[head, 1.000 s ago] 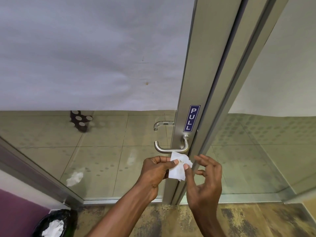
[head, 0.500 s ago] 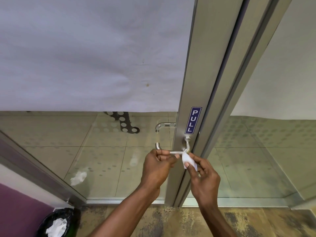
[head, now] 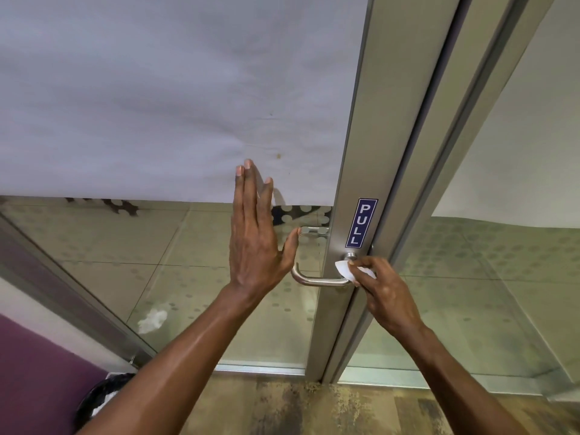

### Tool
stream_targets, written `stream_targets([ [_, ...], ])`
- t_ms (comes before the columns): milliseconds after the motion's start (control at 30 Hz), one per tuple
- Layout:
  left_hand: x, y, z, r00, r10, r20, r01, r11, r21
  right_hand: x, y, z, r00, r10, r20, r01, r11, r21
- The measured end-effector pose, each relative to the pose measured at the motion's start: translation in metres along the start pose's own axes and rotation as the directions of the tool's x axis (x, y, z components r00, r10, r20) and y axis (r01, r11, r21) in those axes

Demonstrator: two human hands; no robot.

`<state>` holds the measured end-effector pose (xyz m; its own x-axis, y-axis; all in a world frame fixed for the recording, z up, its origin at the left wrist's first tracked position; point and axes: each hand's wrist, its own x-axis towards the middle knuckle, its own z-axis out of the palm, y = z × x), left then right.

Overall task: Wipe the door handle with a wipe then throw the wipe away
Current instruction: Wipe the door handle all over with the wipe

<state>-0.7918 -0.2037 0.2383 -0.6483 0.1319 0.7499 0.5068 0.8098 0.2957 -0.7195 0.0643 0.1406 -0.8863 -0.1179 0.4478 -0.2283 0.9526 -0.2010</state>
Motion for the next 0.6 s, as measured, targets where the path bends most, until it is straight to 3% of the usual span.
stream_targets([
  [200, 0.004, -0.034, 0.026, 0.994, 0.112, 0.013, -0.112, 0.988, 0.103, 0.014, 0.010, -0.020, 0.953, -0.297, 0.056, 0.302, 0.925, -0.232],
  [300, 0.003, -0.046, 0.034, 0.990, 0.135, 0.049, -0.142, 0.972, 0.187, 0.025, 0.013, -0.029, 0.912, -0.389, 0.131, 0.409, 0.885, -0.224],
  [433, 0.003, -0.053, 0.040, 0.987, 0.148, 0.056, -0.157, 0.964, 0.216, 0.037, 0.016, -0.037, 0.856, -0.436, 0.278, 0.490, 0.855, -0.169],
  [600, 0.003, -0.055, 0.042, 0.986, 0.154, 0.064, -0.165, 0.958, 0.235, 0.042, 0.006, -0.041, 0.857, -0.393, 0.333, 0.465, 0.868, -0.174],
])
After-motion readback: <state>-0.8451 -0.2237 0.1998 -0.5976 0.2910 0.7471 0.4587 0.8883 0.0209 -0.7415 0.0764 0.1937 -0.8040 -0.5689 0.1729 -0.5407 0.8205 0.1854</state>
